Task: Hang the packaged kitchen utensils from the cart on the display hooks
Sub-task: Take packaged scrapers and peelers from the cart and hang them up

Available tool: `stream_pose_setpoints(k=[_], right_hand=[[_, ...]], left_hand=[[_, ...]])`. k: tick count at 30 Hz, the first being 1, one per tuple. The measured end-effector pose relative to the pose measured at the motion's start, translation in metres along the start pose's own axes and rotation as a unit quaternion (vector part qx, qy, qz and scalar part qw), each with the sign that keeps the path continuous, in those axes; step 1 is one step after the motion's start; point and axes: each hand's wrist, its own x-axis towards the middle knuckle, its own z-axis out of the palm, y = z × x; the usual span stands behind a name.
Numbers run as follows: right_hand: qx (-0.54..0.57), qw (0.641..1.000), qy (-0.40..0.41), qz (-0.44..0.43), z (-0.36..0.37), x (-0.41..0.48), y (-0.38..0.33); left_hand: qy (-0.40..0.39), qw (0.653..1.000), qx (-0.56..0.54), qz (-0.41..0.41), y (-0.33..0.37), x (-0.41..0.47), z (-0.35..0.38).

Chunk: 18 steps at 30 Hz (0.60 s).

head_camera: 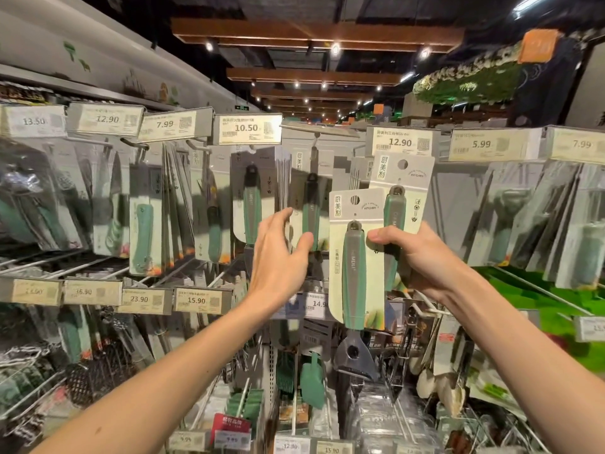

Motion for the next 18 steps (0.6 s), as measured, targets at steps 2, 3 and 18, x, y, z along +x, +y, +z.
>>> stream_pose_setpoints(k=[2, 3, 18], right_hand=[[-0.002, 1.000, 0.010, -0.010, 0.003, 0.001, 0.001], [-0.004, 1.000, 0.013, -0.013, 0.003, 0.003, 0.003], [-0.038, 0.996, 0.064, -0.055, 0.014, 0.008, 0.008]], left_hand=[[-0.026, 0.998, -0.058, 0.008, 0.002, -0.014, -0.005], [-0.069, 0.993, -0.096, -0.009, 0.006, -0.021, -0.008], [-0.079, 0.976, -0.200, -0.041, 0.007, -0.018, -0.015]])
